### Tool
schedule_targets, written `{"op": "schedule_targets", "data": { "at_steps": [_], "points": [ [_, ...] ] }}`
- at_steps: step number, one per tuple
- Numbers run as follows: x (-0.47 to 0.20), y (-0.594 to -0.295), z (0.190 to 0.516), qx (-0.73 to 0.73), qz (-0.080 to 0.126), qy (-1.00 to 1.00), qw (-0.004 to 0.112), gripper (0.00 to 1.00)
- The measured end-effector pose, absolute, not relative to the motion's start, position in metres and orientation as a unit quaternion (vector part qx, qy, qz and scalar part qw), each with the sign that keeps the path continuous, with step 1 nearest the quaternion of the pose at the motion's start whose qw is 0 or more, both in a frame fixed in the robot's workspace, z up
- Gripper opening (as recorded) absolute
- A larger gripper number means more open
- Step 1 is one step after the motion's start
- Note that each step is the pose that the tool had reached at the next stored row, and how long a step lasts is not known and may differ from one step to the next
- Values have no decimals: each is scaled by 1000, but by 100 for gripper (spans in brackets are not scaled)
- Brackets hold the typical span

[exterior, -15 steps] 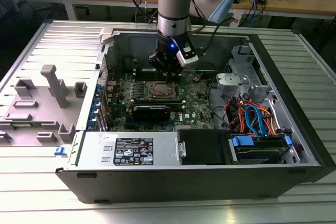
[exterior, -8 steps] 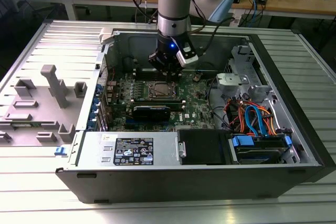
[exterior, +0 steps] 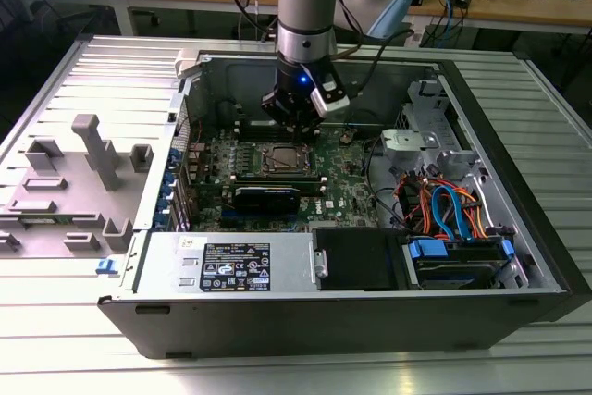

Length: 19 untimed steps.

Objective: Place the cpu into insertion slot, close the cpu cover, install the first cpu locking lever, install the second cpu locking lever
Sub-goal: 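Install the first cpu locking lever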

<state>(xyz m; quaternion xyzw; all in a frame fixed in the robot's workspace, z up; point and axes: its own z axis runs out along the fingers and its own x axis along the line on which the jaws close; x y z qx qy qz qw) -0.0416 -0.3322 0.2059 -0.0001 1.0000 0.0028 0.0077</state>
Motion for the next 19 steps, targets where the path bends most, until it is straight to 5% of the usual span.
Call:
{"op": "schedule_targets", "data": {
  "at_steps": [19],
  "points": [
    [-45, -335, 205, 0, 9, 1000, 8, 11]
  ]
}}
